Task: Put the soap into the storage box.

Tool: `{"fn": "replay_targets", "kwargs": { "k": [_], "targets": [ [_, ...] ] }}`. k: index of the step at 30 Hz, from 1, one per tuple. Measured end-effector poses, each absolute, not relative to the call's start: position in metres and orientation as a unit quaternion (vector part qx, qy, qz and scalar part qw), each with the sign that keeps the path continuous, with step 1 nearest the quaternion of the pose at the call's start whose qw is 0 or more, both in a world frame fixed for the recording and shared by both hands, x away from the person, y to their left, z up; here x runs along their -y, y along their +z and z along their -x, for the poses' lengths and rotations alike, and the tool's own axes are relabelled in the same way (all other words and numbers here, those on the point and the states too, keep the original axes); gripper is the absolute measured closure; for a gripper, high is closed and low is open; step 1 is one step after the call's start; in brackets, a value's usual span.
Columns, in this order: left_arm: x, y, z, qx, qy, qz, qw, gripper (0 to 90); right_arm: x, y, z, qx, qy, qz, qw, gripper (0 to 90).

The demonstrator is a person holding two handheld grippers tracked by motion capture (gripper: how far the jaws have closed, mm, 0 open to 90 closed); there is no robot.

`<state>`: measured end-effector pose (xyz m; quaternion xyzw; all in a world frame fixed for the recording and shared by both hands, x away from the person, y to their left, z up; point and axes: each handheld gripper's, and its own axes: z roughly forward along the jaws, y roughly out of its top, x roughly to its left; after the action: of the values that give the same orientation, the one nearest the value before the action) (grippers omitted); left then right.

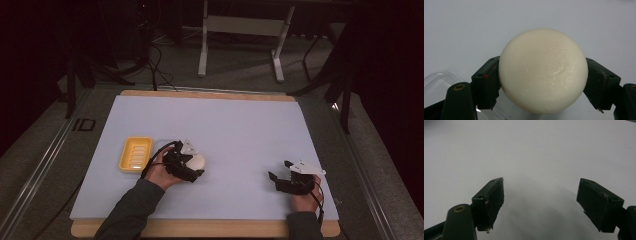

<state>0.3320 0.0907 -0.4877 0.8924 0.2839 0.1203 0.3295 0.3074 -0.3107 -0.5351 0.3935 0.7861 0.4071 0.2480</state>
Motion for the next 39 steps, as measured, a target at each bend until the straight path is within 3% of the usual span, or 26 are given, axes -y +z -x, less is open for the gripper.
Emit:
{"fn": "replay_targets", "kwargs": {
  "k": [39],
  "targets": [
    [-0.123,-0.480,-0.334,-0.314,0.131,-0.879,0.336,24.3,0.310,-0.535,-0.307,-0.787,0.405,-0.392,0.249,21.7]
  ]
}}
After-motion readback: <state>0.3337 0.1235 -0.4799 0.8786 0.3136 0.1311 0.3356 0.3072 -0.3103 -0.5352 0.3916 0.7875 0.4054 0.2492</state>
